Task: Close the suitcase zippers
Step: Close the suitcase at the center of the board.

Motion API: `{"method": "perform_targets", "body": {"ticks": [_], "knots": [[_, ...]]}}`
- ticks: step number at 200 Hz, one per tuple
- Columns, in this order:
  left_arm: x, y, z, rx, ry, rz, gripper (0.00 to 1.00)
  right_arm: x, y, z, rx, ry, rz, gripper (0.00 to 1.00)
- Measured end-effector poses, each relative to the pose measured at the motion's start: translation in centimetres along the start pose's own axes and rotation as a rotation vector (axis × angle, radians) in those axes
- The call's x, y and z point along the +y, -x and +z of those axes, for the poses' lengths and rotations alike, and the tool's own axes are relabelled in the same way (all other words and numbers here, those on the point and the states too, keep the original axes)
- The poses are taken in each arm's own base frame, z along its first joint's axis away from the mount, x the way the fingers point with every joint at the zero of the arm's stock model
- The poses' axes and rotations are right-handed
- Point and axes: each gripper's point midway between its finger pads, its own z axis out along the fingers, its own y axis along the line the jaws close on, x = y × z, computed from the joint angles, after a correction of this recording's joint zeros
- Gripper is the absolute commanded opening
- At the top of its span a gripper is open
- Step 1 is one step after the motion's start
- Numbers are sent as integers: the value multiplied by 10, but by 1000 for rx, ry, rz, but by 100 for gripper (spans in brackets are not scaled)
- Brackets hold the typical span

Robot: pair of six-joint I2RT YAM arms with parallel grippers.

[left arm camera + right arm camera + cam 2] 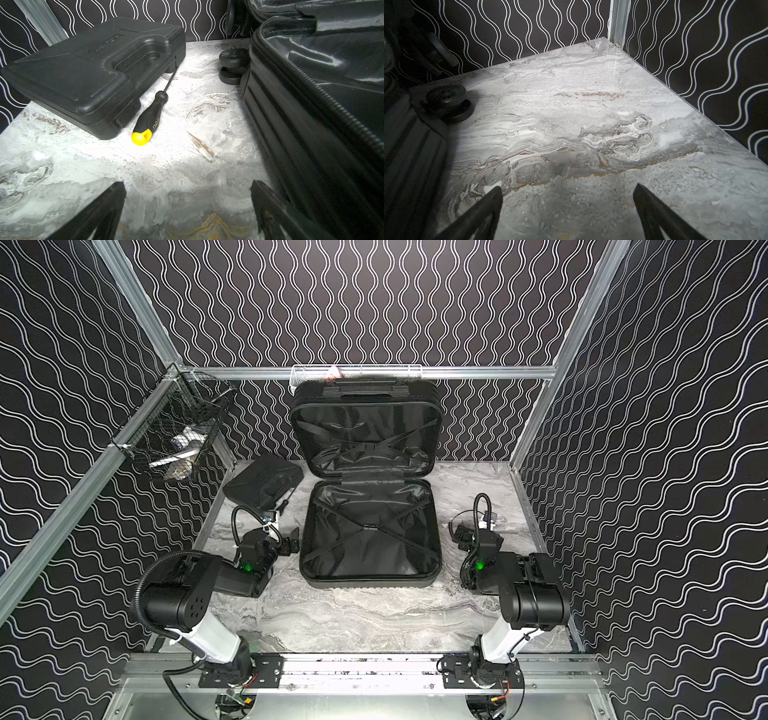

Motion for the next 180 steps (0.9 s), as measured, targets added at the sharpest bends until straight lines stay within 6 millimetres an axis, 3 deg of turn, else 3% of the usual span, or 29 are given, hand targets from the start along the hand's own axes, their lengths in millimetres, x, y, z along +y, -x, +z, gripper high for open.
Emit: {"method": "perform_targets", "body": {"ticks": [157, 180], "knots": [[0, 0, 0, -2, 2, 0, 99, 1, 3, -1, -9, -7, -2, 100], [10, 15, -13, -41, 53, -9, 99, 0, 10, -12, -42, -19, 4, 100]]}}
